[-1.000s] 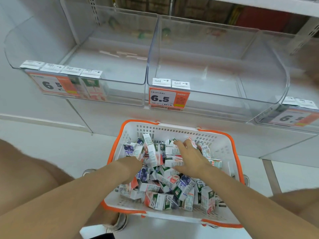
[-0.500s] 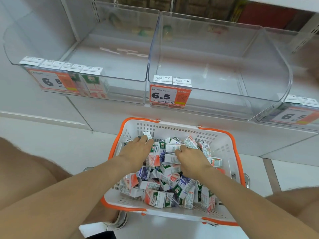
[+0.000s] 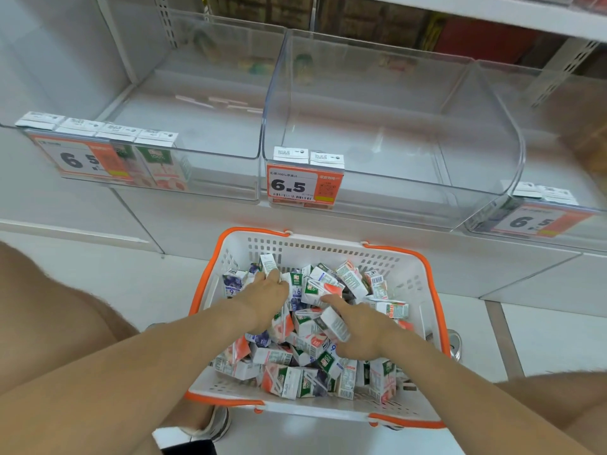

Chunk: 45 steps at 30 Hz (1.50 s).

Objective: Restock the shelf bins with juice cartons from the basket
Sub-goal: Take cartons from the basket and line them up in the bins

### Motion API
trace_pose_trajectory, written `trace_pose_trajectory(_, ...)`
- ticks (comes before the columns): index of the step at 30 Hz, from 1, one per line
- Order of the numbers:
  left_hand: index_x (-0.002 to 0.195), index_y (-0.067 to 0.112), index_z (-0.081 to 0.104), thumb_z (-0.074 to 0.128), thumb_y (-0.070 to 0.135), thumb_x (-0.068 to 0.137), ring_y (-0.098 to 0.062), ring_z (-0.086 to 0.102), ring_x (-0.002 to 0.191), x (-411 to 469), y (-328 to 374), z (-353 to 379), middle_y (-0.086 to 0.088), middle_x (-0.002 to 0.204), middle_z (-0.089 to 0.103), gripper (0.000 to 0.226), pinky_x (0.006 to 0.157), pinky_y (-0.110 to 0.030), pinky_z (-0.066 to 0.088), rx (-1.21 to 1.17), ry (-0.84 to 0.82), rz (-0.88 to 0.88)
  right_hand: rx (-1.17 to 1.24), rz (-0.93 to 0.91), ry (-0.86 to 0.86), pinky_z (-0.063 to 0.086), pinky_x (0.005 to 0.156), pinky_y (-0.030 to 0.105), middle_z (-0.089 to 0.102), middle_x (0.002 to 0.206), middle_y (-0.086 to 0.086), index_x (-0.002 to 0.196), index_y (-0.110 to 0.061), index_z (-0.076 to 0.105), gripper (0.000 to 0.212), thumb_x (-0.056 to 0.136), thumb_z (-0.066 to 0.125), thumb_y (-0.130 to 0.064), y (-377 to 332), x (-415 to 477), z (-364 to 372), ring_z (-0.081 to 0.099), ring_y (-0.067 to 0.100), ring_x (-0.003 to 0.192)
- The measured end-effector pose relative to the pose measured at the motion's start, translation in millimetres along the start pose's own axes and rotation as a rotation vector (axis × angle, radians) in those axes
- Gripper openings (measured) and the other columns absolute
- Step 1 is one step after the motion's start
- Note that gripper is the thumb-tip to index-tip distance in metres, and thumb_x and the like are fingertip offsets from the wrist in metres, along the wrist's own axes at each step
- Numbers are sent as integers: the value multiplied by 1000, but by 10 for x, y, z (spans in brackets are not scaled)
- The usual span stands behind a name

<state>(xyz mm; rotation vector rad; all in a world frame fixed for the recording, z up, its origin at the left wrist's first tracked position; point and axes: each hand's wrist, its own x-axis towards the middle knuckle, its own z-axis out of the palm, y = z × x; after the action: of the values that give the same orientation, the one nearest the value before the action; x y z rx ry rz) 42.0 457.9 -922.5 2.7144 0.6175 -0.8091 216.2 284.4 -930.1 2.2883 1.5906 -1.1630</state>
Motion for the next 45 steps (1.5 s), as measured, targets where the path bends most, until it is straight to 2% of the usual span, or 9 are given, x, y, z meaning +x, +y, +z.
trace_pose_trajectory(4, 136, 10, 36, 59, -18, 87, -25, 51, 101, -4, -34, 13, -11, 122, 46, 61, 80, -38, 50, -106, -61, 58, -137, 0, 187, 54, 75, 39, 61, 119, 10, 153, -30, 31, 62, 99, 61, -39, -66, 29, 11, 64, 32, 100)
trace_pose_trajectory(11, 138, 16, 50, 77, 19, 91, -28, 60, 114, -66, 5, -34, -8, 123, 60, 54, 89, -40, 53, -113, -56, 99, 267, 35, 225, 60, 74, 47, 67, 88, 3, 120, -14, 54, 38, 86, 70, -19, -199, -40, -180, 69, 22, 79)
trace_pose_trajectory(14, 117, 10, 57, 75, 44, 84, -24, 62, 88, -189, 5, -313, -4, 96, 61, 51, 73, -38, 55, -273, 69, -37, 268, -8, 293, 60, 77, 46, 67, 91, 0, 120, -17, 56, 41, 82, 70, -15, -352, -137, -369, 68, 19, 83)
trace_pose_trajectory(19, 63, 15, 58, 77, 41, 69, -21, 61, 58, -530, -120, -823, -3, 58, 62, 33, 57, -34, 43, -760, 209, -157, 340, -88, 495, 59, 67, 43, 68, 89, -8, 114, -30, 56, 37, 79, 68, -24, -675, -339, -617, 65, 11, 79)
trace_pose_trajectory(25, 89, 22, 75, 80, 43, 87, -34, 75, 66, -1110, -327, -1097, -8, 91, 76, 22, 60, -40, 62, -1077, 442, -143, 526, -229, 709, 57, 68, 31, 68, 89, -9, 121, -31, 61, 36, 87, 72, -25, -1051, -655, -876, 66, 9, 78)
trace_pose_trajectory(30, 86, 10, 77, 72, 57, 92, -21, 70, 54, -1485, -419, -1300, -6, 73, 75, 48, 49, -28, 49, -1070, 580, -93, 673, -326, 819, 60, 70, 49, 64, 88, -13, 124, -38, 62, 35, 91, 69, -30, -1314, -771, -993, 65, 17, 76)
trace_pose_trajectory(36, 93, 11, 76, 78, 43, 90, -18, 68, 53, -1639, -517, -1421, -5, 74, 77, 32, 53, -31, 56, -1053, 658, -14, 500, -425, 917, 46, 72, 17, 68, 100, -17, 127, -34, 61, 40, 90, 74, -25, -1534, -953, -1126, 61, 7, 89)
trace_pose_trajectory(40, 100, 14, 77, 78, 35, 93, -24, 76, 72, -1745, -659, -1522, -6, 88, 80, 21, 70, -41, 65, -1098, 688, 40, 327, -526, 1038, 40, 76, 11, 63, 107, -22, 129, -33, 61, 46, 87, 77, -26, -1670, -1027, -1258, 59, 6, 94)
trace_pose_trajectory(45, 108, 18, 74, 72, 28, 99, -27, 79, 80, -1871, -876, -1663, 1, 104, 78, 13, 84, -49, 64, -1151, 876, 78, 388, -588, 1164, 49, 74, 25, 63, 98, -18, 119, -32, 57, 44, 85, 80, -17, -1874, -1060, -1455, 61, 12, 90)
